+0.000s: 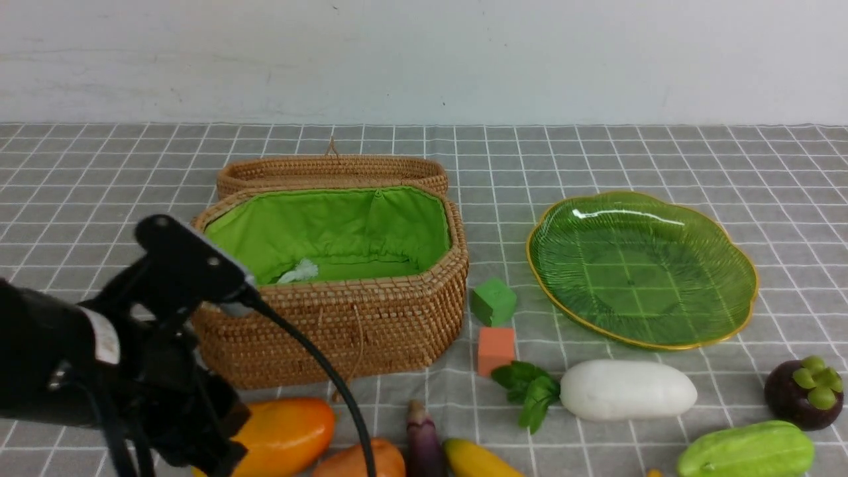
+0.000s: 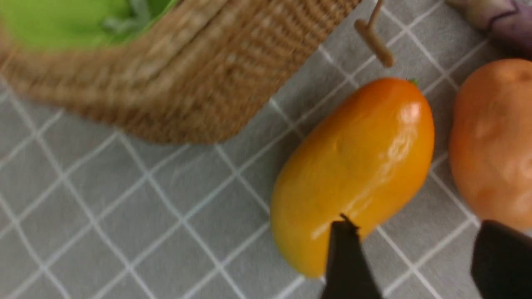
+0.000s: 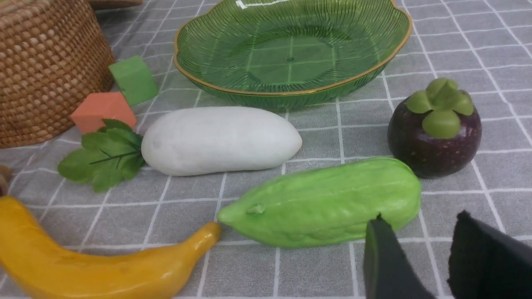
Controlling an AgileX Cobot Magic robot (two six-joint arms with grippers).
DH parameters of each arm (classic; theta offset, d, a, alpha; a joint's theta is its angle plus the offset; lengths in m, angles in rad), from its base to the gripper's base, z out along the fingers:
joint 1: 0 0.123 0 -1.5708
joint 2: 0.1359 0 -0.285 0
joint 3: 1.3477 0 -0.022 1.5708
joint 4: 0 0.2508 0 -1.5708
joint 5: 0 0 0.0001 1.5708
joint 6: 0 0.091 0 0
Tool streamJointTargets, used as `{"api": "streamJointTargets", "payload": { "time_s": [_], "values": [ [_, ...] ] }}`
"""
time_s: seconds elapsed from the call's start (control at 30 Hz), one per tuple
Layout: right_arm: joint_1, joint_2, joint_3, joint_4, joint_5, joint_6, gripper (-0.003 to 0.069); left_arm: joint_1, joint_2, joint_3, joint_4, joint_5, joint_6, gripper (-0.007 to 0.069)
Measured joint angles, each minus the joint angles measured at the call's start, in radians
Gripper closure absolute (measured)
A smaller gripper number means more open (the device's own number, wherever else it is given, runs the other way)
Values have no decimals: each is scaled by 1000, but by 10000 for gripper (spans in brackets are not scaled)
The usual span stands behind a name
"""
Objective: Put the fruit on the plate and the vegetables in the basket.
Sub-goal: Grab the mango with your left arm and place it on the right plate
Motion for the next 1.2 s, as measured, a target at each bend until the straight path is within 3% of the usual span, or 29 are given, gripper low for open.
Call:
{"api": "streamJointTargets", "payload": {
  "time_s": [0.17, 0.27, 0.43, 0.57, 1.2],
  "values": [
    [0, 0, 0, 0, 0, 0, 419, -19, 103, -1, 41, -11, 22, 4],
    [0, 0, 0, 0, 0, 0, 419, -19, 150, -1, 78, -29, 49, -39],
    [0, 0, 0, 0, 0, 0, 419, -19, 212, -1, 121, -111, 69, -30],
    [0, 0, 0, 0, 0, 0, 419, -19, 278, -1, 128, -159, 70, 19],
    [0, 0, 0, 0, 0, 0, 419, -19, 360, -10, 87, -126, 69, 90]
  ]
}}
